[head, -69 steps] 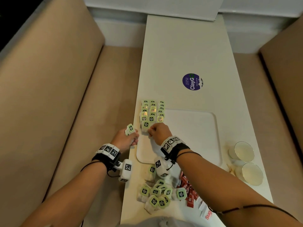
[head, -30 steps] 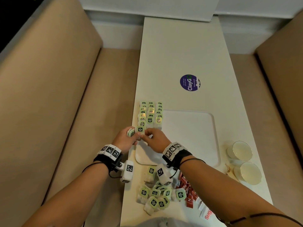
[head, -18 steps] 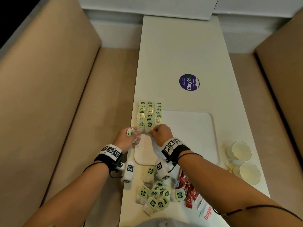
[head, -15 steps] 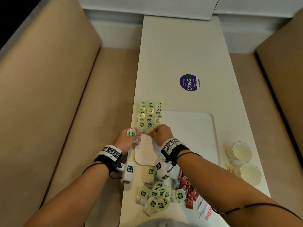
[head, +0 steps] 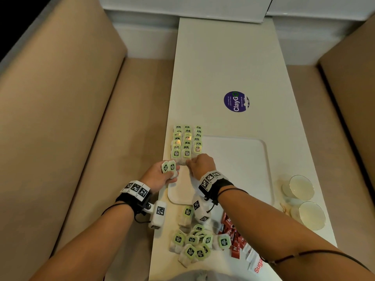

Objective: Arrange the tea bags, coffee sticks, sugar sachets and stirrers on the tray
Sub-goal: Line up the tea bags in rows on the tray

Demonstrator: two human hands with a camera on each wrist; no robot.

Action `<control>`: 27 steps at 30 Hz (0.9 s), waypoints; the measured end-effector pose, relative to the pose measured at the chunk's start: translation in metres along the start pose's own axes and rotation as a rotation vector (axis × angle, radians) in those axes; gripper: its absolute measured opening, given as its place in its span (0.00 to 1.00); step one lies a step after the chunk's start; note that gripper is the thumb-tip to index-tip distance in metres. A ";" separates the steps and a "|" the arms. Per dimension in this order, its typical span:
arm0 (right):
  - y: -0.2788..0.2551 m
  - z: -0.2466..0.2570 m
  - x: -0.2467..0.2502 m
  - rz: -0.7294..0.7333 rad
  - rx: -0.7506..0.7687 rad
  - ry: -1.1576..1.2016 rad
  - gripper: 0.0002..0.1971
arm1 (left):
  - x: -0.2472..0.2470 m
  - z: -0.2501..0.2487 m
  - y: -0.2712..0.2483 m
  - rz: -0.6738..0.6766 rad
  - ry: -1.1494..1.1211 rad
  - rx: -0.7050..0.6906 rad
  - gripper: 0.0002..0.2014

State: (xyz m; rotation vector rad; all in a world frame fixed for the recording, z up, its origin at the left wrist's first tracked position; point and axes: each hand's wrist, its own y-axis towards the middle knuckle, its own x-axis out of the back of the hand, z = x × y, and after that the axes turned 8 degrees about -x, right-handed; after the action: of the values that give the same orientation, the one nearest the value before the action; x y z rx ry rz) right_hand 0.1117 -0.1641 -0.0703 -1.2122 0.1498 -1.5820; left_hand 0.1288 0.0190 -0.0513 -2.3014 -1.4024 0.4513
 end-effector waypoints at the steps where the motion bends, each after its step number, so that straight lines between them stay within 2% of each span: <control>1: -0.001 -0.001 0.001 -0.001 0.005 0.005 0.17 | 0.000 -0.001 -0.001 0.003 0.002 -0.009 0.16; 4: -0.007 -0.005 0.000 -0.007 0.051 0.046 0.15 | 0.001 -0.005 -0.002 -0.002 0.045 -0.028 0.12; 6: -0.011 -0.009 -0.002 0.009 0.136 0.070 0.15 | 0.001 -0.006 -0.002 -0.026 0.064 -0.027 0.10; 10: -0.023 -0.014 -0.001 0.159 0.273 0.152 0.19 | -0.002 -0.008 -0.004 -0.081 0.084 -0.060 0.02; 14: -0.032 -0.019 -0.003 0.229 0.328 0.156 0.18 | 0.000 -0.006 0.000 -0.119 0.070 -0.057 0.04; 17: -0.032 -0.023 -0.005 0.220 0.360 0.113 0.13 | -0.003 -0.007 0.001 -0.110 0.071 -0.047 0.04; 21: -0.027 -0.024 -0.002 0.181 0.341 0.098 0.14 | -0.008 -0.007 0.002 -0.115 0.039 -0.049 0.03; 27: -0.004 -0.034 0.017 -0.036 0.178 0.123 0.16 | -0.010 -0.008 0.005 -0.075 0.006 -0.043 0.04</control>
State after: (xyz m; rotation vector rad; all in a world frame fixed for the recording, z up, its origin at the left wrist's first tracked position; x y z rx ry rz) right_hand 0.0855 -0.1920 -0.0734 -0.9855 0.0644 -1.6644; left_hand 0.1319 0.0069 -0.0464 -2.2730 -1.5036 0.3948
